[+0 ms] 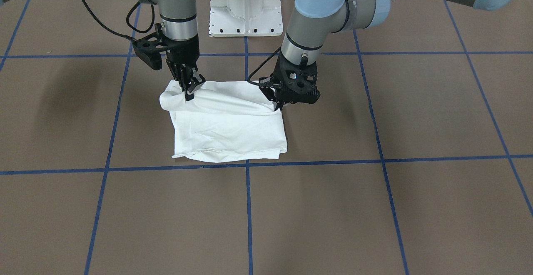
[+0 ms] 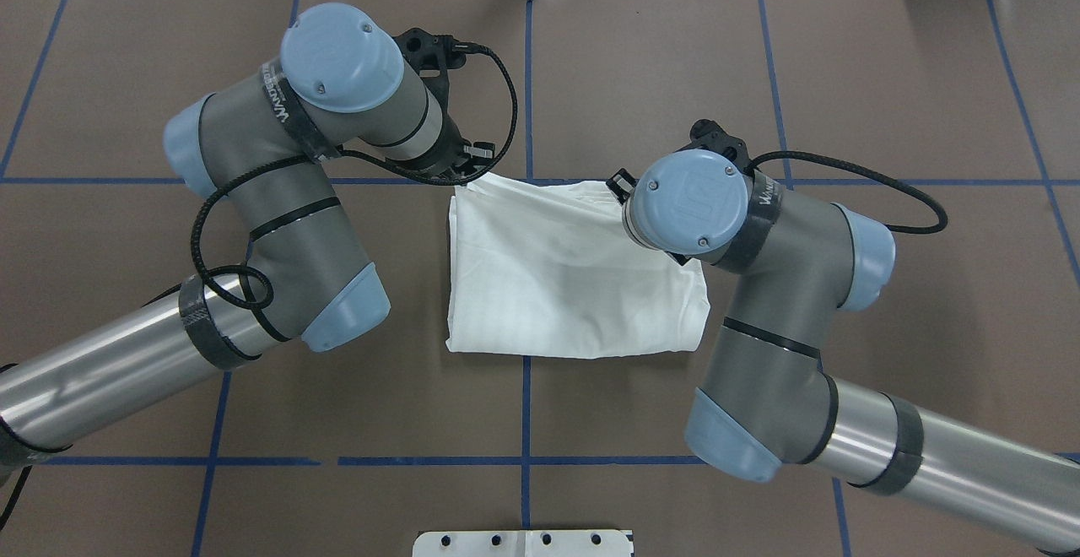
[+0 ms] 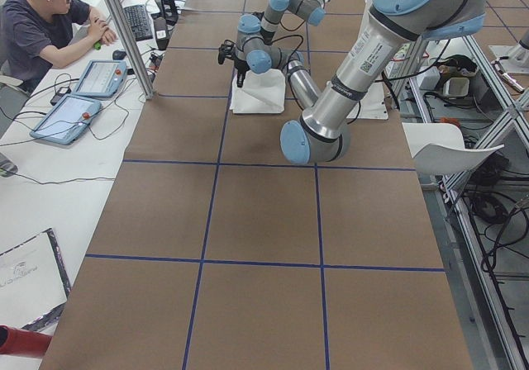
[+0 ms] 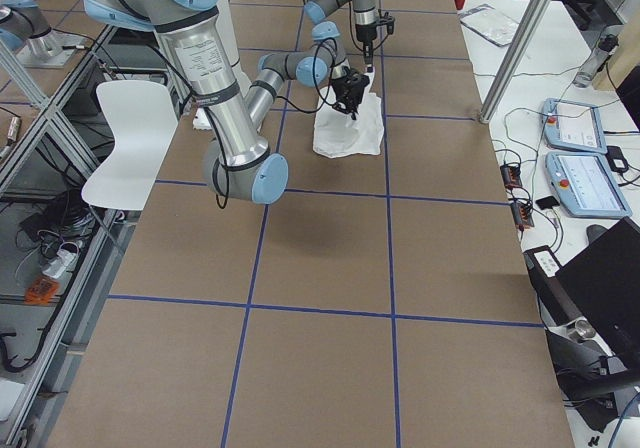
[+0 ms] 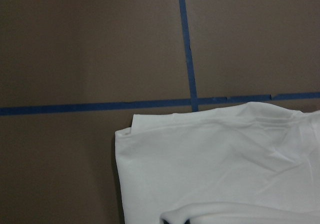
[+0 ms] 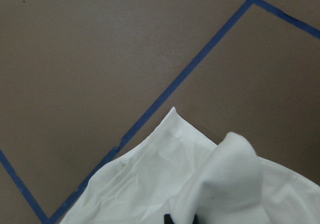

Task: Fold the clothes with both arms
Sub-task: 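Lay the folded edge on the far edge with both grippers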

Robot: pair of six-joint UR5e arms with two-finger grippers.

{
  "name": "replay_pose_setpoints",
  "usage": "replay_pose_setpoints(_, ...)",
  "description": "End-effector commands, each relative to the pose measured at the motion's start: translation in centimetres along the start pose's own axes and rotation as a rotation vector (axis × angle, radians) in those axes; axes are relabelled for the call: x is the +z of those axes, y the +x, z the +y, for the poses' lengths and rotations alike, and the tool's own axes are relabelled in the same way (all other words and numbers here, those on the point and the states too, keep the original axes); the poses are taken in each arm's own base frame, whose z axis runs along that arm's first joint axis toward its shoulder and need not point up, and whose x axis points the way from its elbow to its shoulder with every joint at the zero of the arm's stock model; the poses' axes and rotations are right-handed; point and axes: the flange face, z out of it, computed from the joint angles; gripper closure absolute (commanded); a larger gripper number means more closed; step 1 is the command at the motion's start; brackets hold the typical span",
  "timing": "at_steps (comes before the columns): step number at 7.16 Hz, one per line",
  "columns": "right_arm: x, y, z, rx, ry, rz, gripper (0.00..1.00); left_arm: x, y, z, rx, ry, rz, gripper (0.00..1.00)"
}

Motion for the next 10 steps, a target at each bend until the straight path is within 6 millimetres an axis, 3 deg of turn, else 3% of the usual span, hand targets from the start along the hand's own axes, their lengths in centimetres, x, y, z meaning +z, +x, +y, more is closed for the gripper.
replay_pose_setpoints(1, 5.0, -2.3, -0.3, -0.029, 0.012, -0.011, 1.0, 4.3, -1.9, -1.1, 0.011, 0.029, -0.036, 1.0)
replay_pose_setpoints(2, 5.0, -3.2, 0.0, -0.04, 0.004, -0.032, 0.77, 4.8, -2.0, -0.9, 0.019, 0.025, -0.038, 1.0)
replay_pose_setpoints(3, 5.1, -4.0, 0.2, -0.044, 0.006, -0.031, 0.69, 4.9, -2.0, -0.8, 0.021, 0.023, -0.037, 1.0)
replay_pose_setpoints(4, 5.2, -4.4, -0.1, -0.056, 0.01, -0.029, 0.37, 4.9, -2.0, -0.7, 0.021, 0.021, -0.037, 1.0)
replay_pose_setpoints(5, 5.3, -4.8, -1.0, -0.107, 0.013, -0.025, 0.0, 4.8, -2.3, -0.6, 0.07, 0.036, -0.007, 0.01)
replay_pose_setpoints(7, 3.6, -6.0, -5.6, -0.16, -0.131, 0.017, 0.0, 4.5, -2.9, -0.1, 0.117, 0.014, 0.041, 0.0)
replay_pose_setpoints(8, 3.8, -5.6, -5.8, -0.175, -0.135, 0.021, 0.0, 4.1, -3.1, 0.5, 0.119, -0.01, 0.059, 0.0)
replay_pose_setpoints(10, 1.4, -1.5, -6.0, -0.273, -0.157, -0.018, 0.0, 3.7, -3.3, 1.4, 0.124, -0.015, 0.065, 0.0)
